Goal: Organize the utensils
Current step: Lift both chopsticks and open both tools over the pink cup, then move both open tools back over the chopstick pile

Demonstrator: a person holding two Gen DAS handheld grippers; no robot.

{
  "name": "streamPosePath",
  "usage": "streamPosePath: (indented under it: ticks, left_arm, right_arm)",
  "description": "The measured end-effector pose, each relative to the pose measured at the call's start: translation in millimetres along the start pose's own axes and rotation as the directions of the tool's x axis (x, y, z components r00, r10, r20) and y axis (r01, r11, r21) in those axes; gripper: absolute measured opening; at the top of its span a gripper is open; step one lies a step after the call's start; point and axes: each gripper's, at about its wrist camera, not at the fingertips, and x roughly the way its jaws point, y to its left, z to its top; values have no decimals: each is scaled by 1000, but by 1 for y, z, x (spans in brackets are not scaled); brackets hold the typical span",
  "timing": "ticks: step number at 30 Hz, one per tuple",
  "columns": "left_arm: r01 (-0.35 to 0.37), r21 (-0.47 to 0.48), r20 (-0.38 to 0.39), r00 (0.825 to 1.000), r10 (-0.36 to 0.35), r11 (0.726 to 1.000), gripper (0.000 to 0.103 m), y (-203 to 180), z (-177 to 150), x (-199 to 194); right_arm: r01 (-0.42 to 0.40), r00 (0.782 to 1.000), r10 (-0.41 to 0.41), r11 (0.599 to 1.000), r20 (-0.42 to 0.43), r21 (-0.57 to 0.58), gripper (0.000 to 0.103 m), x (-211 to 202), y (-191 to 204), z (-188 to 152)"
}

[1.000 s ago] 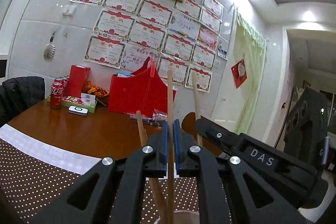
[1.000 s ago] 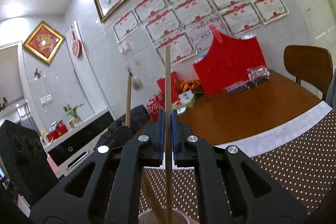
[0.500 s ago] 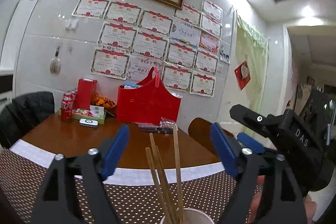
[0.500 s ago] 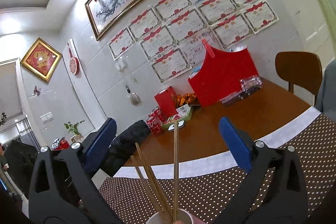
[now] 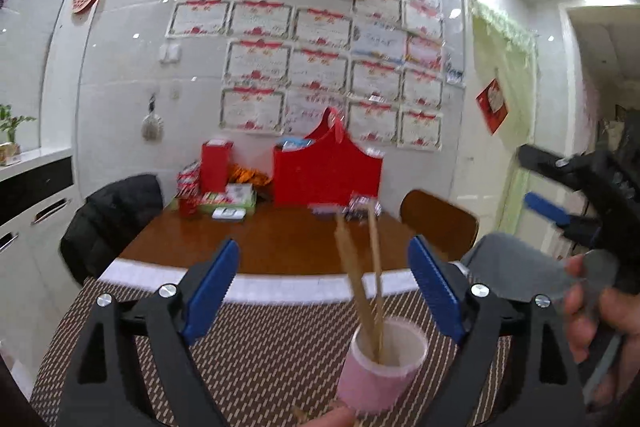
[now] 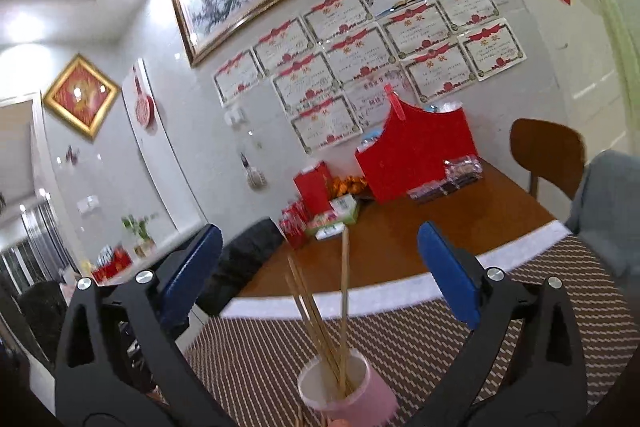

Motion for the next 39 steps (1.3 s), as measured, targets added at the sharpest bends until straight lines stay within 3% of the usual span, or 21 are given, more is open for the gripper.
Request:
streamPosePath:
  ticks: [8, 15, 17, 19, 23, 27, 31, 39]
  left_arm:
    - [-20, 1, -164, 986, 20, 1000, 85, 2, -53, -24]
    - [-34, 3, -306, 952, 34, 999, 85, -9, -96, -36]
    - [-44, 14, -349, 936, 46, 999, 85, -14, -111, -42]
    - [-63, 25, -411, 909, 68, 998, 85, -18, -129, -46]
    - [-102, 40, -503, 857, 108, 994, 85, -21, -158, -46]
    - [-128, 20, -589, 800, 115, 992, 85, -19, -183, -39]
    - [-131, -12, -640, 763, 94, 991, 85, -20, -197, -34]
    - [-173, 37, -617, 771, 159, 984, 86, -30, -202, -36]
  right_arm:
    - [32, 985, -45, 996, -167, -80, 97, -34, -2, -39]
    - [-3, 958, -23, 996, -287, -91, 97, -38, -10, -82]
    - [-29, 951, 9, 998, -308, -60, 97, -35, -17, -94]
    - [-51, 944, 42, 999, -328, -18, 97, -28, -26, -108]
    - [-75, 895, 58, 997, -442, -22, 97, -13, -30, -131]
    - [-69, 875, 46, 997, -482, -30, 97, -12, -33, -142]
    - [-59, 872, 41, 998, -489, -22, 97, -14, -38, -143]
    - [-59, 856, 37, 998, -515, -26, 97, -13, -38, -147]
